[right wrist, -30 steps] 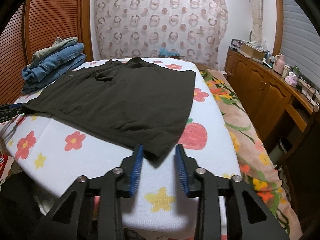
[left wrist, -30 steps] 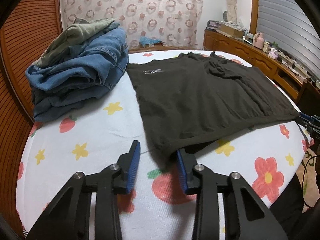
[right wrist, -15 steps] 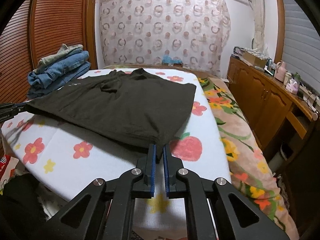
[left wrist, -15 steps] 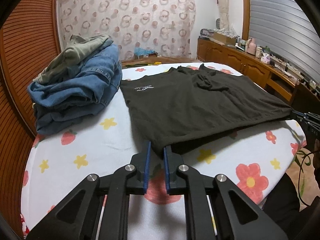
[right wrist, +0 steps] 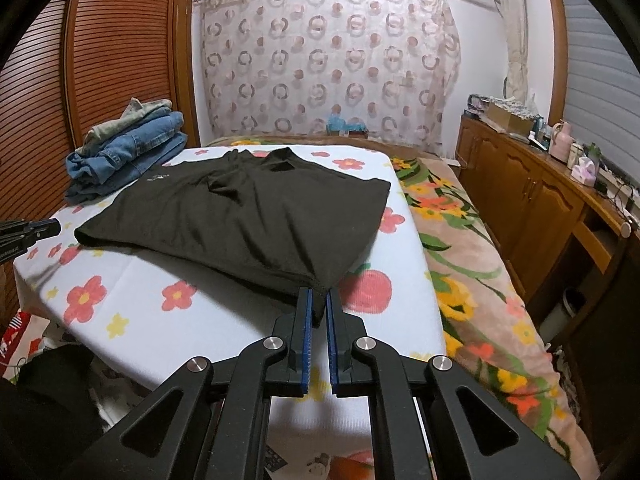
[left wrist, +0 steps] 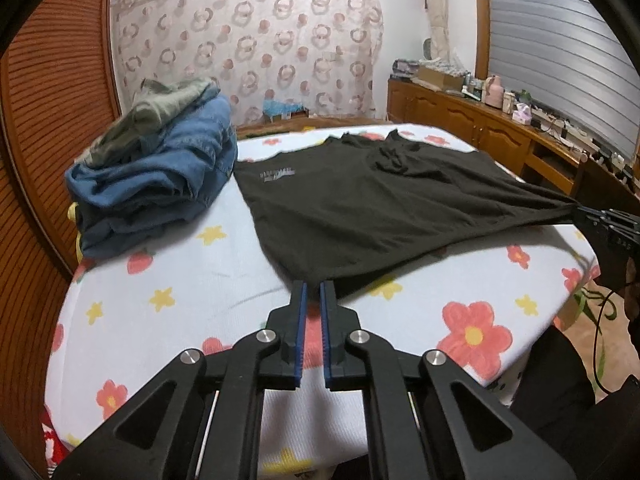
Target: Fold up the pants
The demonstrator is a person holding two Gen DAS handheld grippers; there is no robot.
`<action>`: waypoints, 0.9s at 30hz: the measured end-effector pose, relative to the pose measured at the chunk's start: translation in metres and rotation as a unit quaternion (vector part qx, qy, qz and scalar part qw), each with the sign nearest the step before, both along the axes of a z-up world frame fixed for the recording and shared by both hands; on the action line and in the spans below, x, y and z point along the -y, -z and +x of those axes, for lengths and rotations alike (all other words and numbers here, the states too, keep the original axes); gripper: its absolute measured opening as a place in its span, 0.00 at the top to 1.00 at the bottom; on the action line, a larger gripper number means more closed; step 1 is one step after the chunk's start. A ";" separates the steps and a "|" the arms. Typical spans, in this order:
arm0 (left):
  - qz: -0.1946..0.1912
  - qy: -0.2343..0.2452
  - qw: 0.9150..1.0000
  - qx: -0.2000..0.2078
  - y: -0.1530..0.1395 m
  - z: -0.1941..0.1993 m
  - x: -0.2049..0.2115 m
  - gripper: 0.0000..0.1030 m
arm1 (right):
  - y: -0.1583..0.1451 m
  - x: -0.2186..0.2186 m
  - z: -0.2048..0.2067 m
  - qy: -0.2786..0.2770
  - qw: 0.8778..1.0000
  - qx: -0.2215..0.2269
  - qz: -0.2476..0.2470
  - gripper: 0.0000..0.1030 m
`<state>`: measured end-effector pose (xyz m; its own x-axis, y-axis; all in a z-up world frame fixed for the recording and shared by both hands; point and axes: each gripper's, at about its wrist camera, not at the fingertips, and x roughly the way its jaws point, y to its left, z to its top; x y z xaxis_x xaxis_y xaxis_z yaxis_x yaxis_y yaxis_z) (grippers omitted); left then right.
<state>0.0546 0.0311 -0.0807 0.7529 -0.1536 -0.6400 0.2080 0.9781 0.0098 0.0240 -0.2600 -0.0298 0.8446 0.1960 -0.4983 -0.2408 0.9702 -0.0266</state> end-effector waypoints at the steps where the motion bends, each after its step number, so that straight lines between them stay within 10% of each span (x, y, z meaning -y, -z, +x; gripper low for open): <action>1: 0.000 -0.003 1.000 -0.007 0.003 0.003 -0.001 0.92 | 0.002 0.000 0.001 0.001 1.000 -0.001 0.000 0.94; 8: 0.001 0.004 0.999 -0.040 0.019 0.015 0.003 0.56 | -0.007 -0.004 0.015 0.001 1.000 -0.010 -0.004 0.94; 13: 0.002 -0.009 0.999 -0.042 0.025 0.031 0.005 0.56 | -0.009 -0.003 0.017 0.001 1.000 -0.014 -0.003 0.94; 15: 0.002 -0.012 0.999 -0.045 0.028 0.040 0.005 0.58 | -0.010 -0.003 0.016 0.001 1.000 -0.013 -0.003 0.94; 18: -0.018 0.006 0.998 -0.053 0.026 0.046 0.005 0.89 | -0.009 -0.003 0.016 0.002 1.000 -0.013 -0.003 0.94; 27: -0.005 0.017 1.000 -0.017 -0.006 0.016 0.010 0.94 | -0.018 -0.002 0.012 -0.002 1.000 -0.005 0.005 0.94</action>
